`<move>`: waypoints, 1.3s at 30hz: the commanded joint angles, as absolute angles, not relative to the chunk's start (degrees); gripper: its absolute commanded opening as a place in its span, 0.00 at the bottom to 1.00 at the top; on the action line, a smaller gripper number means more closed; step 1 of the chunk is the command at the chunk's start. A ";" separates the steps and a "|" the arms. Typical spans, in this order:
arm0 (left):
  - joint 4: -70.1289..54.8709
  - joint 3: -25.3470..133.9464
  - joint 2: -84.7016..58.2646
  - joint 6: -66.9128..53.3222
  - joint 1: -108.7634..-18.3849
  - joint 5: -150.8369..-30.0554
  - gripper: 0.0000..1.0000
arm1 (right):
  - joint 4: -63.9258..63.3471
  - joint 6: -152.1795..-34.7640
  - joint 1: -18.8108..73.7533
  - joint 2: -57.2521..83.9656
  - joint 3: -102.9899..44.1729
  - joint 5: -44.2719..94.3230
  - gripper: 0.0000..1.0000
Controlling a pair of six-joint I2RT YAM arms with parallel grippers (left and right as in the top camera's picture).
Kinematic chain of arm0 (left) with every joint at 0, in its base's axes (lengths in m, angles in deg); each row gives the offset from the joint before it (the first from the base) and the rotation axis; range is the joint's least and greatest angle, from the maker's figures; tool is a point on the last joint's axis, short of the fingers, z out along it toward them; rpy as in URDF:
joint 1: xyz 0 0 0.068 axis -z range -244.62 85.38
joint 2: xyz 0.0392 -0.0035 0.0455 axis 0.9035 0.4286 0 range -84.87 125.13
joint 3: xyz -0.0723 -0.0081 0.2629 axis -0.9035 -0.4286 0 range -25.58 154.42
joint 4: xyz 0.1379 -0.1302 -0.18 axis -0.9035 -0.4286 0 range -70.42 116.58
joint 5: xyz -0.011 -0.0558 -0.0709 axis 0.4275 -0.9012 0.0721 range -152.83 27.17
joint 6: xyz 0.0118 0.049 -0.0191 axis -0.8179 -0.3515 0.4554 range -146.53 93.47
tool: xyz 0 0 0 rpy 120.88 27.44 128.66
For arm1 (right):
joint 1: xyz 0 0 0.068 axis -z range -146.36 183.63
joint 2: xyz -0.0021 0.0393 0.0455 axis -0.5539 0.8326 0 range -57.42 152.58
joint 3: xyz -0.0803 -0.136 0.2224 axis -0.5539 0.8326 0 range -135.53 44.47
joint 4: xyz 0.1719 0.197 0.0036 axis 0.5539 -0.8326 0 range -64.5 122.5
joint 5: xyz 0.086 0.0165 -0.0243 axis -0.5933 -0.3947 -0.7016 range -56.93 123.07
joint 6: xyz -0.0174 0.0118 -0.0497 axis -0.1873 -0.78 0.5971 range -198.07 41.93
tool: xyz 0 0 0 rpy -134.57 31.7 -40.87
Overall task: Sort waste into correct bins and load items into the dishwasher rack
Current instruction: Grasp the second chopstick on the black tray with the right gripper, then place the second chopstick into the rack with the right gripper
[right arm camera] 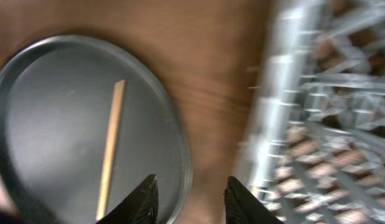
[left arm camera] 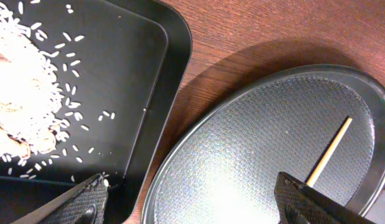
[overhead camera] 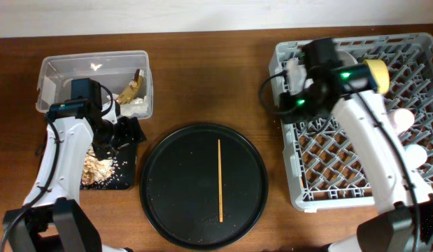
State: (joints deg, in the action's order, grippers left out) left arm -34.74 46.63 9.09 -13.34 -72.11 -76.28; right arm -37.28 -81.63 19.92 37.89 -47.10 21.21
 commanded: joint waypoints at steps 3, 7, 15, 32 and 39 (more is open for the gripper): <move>-34.83 46.69 7.99 -12.88 -72.31 -76.30 0.85 | -32.82 -92.53 7.11 40.95 -40.44 18.33 0.41; -34.83 46.69 7.99 -12.88 -72.31 -76.30 0.85 | -24.43 -99.11 -0.89 43.62 -34.47 19.38 0.43; -34.83 46.69 7.99 -12.88 -72.31 -76.30 0.85 | -16.04 -113.38 -10.09 51.44 -26.27 26.89 0.43; -34.85 46.69 7.99 -12.88 -72.31 -76.30 0.85 | -17.85 -117.56 -8.04 57.69 -26.88 31.40 0.04; -34.83 46.69 7.99 -12.88 -72.31 -76.30 0.85 | -23.67 -109.21 -2.00 55.99 -34.34 31.55 0.04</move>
